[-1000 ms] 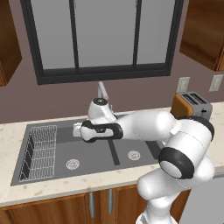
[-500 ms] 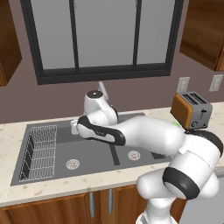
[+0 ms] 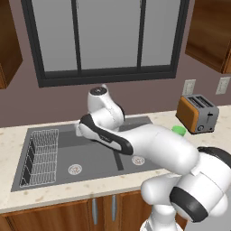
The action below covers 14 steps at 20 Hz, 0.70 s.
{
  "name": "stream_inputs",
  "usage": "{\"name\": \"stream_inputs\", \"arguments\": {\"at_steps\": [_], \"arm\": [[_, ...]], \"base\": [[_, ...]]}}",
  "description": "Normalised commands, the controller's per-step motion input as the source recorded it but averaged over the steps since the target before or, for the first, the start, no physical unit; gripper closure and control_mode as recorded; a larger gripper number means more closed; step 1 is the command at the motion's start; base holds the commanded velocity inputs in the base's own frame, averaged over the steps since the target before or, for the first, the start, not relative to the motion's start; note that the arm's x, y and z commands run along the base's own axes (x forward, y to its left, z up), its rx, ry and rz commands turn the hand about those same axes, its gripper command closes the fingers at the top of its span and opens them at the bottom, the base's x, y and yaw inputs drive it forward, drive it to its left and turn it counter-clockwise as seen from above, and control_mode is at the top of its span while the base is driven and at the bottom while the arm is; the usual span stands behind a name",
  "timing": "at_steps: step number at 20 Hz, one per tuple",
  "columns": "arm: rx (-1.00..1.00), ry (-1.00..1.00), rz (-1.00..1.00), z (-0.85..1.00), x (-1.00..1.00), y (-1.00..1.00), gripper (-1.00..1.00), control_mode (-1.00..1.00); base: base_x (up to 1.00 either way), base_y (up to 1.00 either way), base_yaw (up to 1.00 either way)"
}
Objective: Move any existing items from the left basin to the right basin for drying. Then move the cup from the counter to the left basin of the sink for washing.
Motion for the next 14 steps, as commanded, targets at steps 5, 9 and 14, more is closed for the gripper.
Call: {"name": "stream_inputs", "arguments": {"at_steps": [5,9,14], "arm": [[0.00,0.03,0.00,0.13,-0.12,-0.31,1.00,-1.00],[0.00,0.02,0.00,0.05,-0.11,-0.39,1.00,-1.00],[0.00,0.00,0.00,0.00,-0.15,-0.47,1.00,-1.00]], "base": [[0.00,0.00,0.00],[0.00,0.00,0.00],[0.00,0.00,0.00]]}}
